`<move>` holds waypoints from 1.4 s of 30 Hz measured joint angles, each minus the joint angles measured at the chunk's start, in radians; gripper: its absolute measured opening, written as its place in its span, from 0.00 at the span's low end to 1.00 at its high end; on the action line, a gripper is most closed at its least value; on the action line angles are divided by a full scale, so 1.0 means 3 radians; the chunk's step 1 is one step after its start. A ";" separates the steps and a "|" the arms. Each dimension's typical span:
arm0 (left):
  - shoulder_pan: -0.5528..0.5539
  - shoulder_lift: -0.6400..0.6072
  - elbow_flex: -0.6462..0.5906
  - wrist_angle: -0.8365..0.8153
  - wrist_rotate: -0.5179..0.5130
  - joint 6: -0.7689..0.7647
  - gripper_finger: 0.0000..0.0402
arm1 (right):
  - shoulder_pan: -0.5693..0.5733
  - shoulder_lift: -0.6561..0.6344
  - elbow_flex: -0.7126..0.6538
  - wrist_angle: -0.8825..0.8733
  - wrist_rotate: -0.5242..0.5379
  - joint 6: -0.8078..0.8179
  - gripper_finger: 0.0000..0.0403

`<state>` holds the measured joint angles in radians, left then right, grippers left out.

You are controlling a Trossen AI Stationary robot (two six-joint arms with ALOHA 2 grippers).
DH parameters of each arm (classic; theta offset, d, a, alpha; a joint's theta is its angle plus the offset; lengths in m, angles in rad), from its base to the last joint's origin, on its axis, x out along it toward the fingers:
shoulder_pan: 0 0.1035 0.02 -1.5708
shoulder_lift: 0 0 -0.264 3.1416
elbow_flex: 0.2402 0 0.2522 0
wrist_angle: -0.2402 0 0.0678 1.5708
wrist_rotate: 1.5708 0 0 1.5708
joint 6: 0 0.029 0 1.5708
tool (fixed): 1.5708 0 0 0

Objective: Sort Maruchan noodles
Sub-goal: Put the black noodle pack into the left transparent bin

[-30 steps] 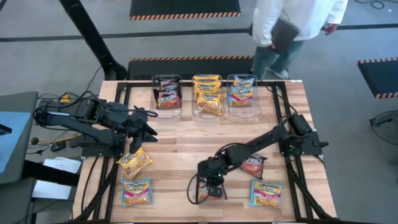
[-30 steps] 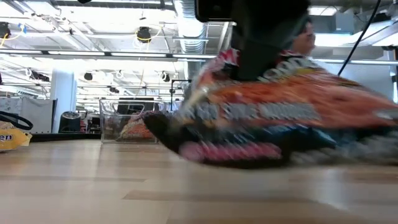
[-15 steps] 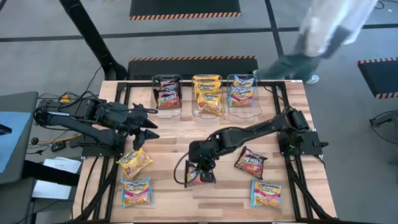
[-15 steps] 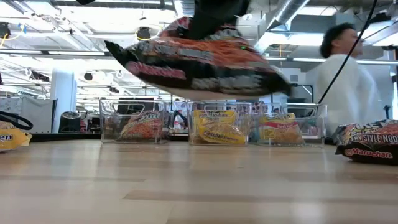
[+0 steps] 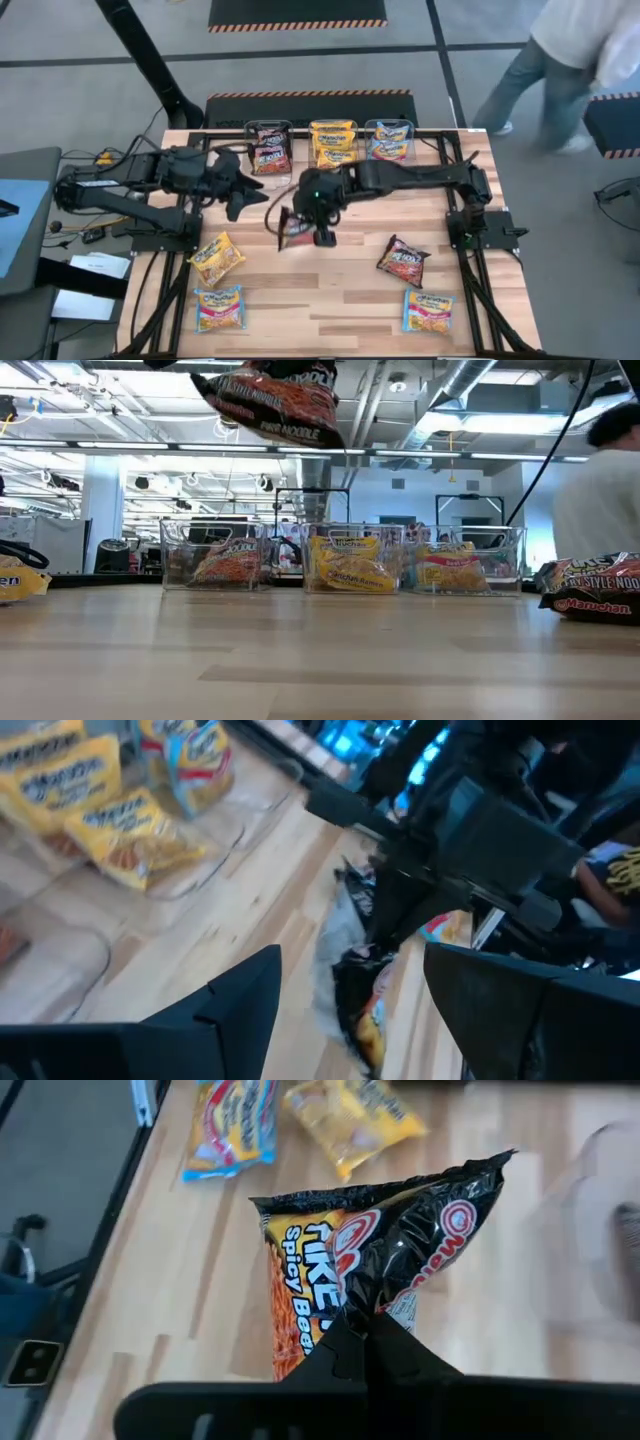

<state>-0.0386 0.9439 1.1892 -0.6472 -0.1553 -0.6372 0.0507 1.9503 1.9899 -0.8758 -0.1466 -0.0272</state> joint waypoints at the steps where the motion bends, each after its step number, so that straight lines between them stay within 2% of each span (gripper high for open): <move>1: 0.0032 0.0005 0.0000 0.0045 0.0029 0.0032 0.58 | -0.0038 0.0000 0.0058 -0.0041 0.0000 -0.0060 0.01; 11: 0.0322 0.0187 0.0001 0.0154 0.0096 0.0325 0.58 | -0.0334 -0.0001 0.0468 -0.0309 0.0075 -0.0512 0.01; 16: 0.0483 0.0265 0.0000 0.0328 0.0417 0.0359 0.58 | -0.0415 -0.0001 0.0567 -0.0373 0.0074 -0.0663 0.01; 28: 0.0693 0.0353 0.0000 0.0381 0.0603 0.0560 0.58 | -0.0416 -0.0001 0.0828 -0.0517 0.0072 -0.1071 0.01; 34: 0.0743 0.0352 0.0000 0.0498 0.0951 0.0630 0.58 | -0.0415 -0.0001 0.0887 -0.0548 0.0069 -0.1209 0.01; 42: 0.0752 0.0352 0.0000 0.0485 0.0967 0.0630 0.58 | -0.0400 -0.0001 0.0910 -0.0464 0.0052 -0.1221 0.01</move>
<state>0.1871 1.0496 1.1892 -0.5018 0.1349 -0.4480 -0.0694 1.9499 2.2627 -1.0151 -0.1310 -0.3935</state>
